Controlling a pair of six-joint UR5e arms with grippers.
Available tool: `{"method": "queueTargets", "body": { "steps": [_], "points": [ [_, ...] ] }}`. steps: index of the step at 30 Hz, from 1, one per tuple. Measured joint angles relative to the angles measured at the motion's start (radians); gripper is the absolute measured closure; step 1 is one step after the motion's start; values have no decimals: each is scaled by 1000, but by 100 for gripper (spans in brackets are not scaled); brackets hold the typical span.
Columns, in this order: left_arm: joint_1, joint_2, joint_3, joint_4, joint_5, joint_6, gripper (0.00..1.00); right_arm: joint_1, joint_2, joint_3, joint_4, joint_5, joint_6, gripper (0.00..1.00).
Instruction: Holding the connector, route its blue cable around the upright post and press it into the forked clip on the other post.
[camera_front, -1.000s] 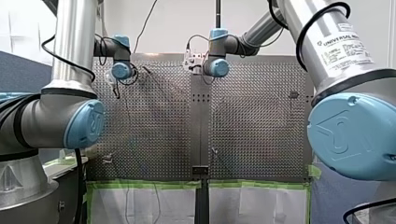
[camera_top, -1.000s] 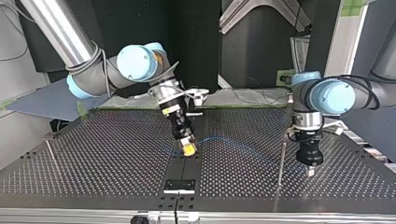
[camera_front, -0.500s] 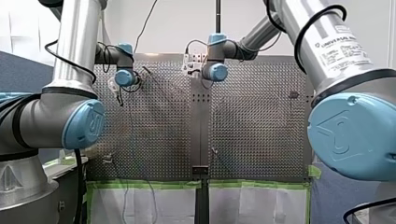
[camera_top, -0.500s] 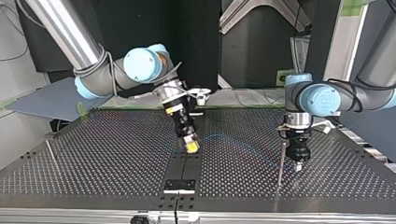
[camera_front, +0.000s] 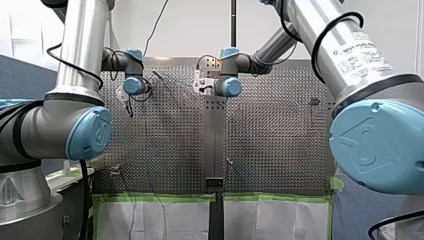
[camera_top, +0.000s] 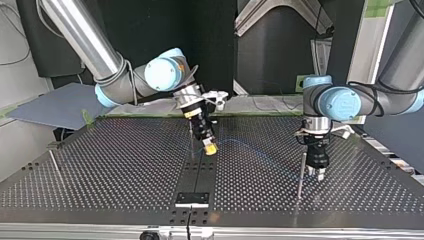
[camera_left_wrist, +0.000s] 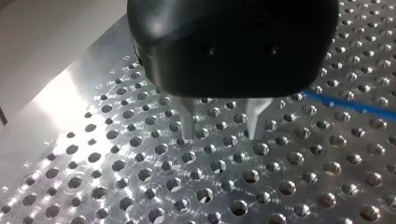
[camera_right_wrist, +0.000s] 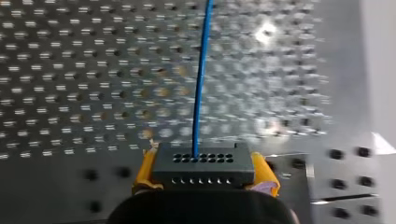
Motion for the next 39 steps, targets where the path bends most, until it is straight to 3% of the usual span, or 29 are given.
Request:
{"method": "queueTargets", "body": {
  "steps": [1,3,5,18,27,39],
  "points": [
    [0,0,0,0,-1,-4,16,0,8,0,4,0,-2,100],
    [0,0,-1,0,-1,-16,3,0,19,0,8,1,-5,100],
    [0,0,-1,0,5,-28,0,0,31,1,12,3,-7,100],
    [2,0,-1,-3,36,-134,0,3,96,38,-6,19,-11,100],
    [-1,-41,-1,-16,74,-192,0,10,148,47,7,73,-33,100],
    [-12,-78,-1,-20,100,-195,0,5,159,142,-82,88,-20,100]
  ]
}}
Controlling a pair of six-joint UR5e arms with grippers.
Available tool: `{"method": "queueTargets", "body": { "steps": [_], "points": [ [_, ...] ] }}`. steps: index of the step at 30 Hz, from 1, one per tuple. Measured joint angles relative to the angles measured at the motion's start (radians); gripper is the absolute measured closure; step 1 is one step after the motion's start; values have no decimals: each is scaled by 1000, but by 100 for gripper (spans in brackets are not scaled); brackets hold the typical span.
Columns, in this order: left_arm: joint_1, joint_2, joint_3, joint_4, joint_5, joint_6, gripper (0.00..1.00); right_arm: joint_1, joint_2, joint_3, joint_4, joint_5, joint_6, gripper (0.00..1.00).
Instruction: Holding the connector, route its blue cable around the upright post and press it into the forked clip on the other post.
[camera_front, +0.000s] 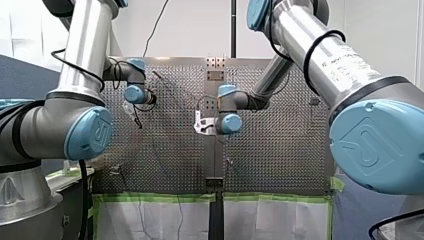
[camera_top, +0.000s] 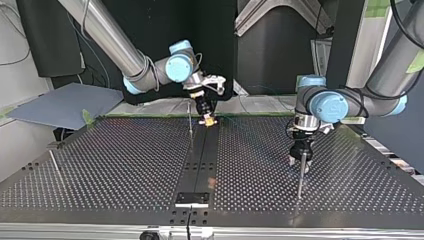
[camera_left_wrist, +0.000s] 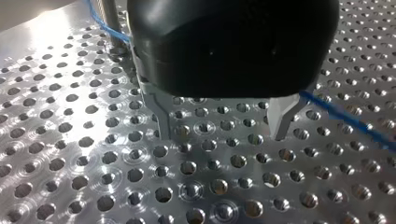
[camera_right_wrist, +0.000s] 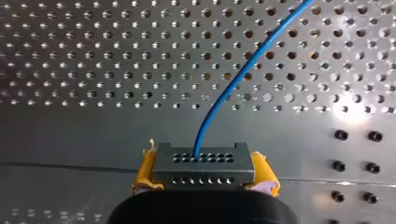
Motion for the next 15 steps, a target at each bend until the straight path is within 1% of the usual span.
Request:
{"method": "queueTargets", "body": {
  "steps": [4,7,9,12,15],
  "points": [
    [-2,0,0,-1,-1,1,0,0,7,20,-39,-1,6,100],
    [-3,-1,0,-1,-4,1,0,2,28,24,-52,1,7,100],
    [-4,-1,0,-1,-5,1,0,5,46,25,-52,3,6,100],
    [-4,-1,0,-1,-6,1,0,12,73,25,-49,16,3,100],
    [-4,0,0,-1,-11,4,0,17,102,25,-54,40,2,100]
  ]
}}
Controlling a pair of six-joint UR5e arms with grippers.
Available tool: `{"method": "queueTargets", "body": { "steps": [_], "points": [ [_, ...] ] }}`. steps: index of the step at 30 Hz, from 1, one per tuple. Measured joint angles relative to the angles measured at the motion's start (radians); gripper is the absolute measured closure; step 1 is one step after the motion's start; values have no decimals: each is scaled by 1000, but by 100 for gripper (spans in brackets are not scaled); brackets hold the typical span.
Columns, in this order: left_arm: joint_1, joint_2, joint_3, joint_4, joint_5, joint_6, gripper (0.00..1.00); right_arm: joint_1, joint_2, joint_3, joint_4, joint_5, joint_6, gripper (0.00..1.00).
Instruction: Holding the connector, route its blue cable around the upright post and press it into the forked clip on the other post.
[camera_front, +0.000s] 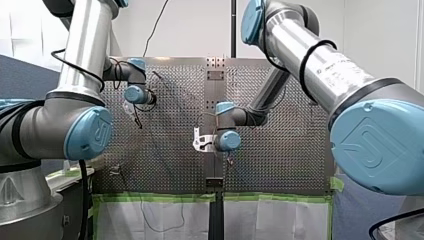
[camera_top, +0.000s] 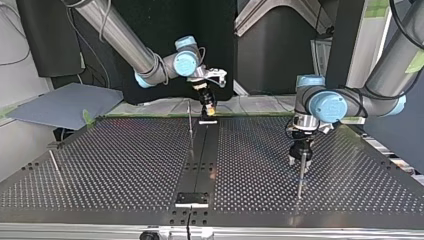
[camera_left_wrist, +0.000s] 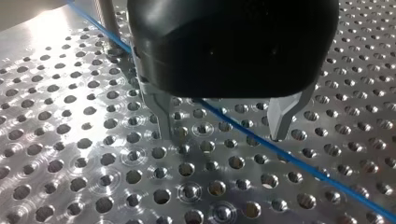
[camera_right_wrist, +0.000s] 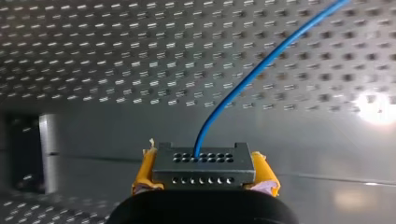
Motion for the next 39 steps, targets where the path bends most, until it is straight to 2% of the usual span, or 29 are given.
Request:
{"method": "queueTargets", "body": {
  "steps": [6,15,30,34,39],
  "points": [
    [0,0,0,0,-4,4,0,5,54,0,-7,23,-1,100],
    [0,0,0,0,-16,12,0,22,124,3,-55,59,-1,100],
    [5,0,0,2,-23,15,0,34,260,7,-111,173,2,100],
    [6,0,0,3,-23,15,0,32,297,26,-141,202,13,100],
    [7,0,0,3,-23,15,0,23,341,65,-183,214,31,100]
  ]
}}
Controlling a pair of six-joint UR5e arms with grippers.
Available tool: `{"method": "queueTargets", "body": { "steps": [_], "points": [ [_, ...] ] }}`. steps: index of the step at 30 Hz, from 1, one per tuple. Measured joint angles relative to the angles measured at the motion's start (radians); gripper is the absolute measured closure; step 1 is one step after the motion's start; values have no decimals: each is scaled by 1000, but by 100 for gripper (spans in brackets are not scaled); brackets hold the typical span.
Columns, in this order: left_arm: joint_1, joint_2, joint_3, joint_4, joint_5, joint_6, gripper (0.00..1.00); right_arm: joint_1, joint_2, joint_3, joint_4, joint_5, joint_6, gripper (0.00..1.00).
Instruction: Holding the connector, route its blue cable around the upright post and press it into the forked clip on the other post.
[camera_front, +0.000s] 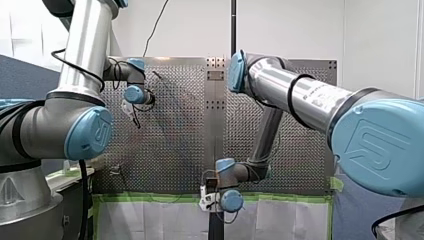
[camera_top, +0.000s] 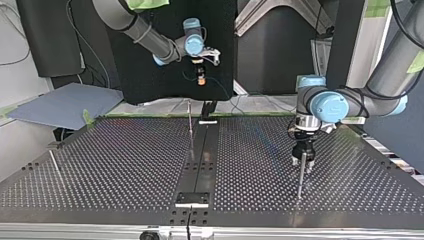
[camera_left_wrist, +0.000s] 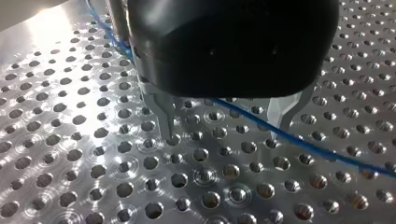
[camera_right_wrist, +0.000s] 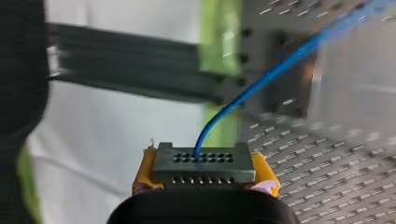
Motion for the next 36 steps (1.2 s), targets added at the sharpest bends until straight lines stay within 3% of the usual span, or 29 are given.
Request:
{"method": "queueTargets", "body": {
  "steps": [6,13,18,22,29,36],
  "points": [
    [0,0,0,0,0,0,0,-17,45,41,-45,3,6,100],
    [0,0,0,1,0,0,0,-54,74,74,-103,12,7,100],
    [0,0,0,2,0,0,0,-78,74,76,-136,19,-8,100],
    [0,0,0,2,0,2,0,-91,60,76,-149,23,-16,100],
    [1,0,0,2,-14,10,0,-94,19,81,-154,29,-26,100],
    [2,0,0,2,-19,12,0,-101,-36,128,-192,64,-28,100]
  ]
}}
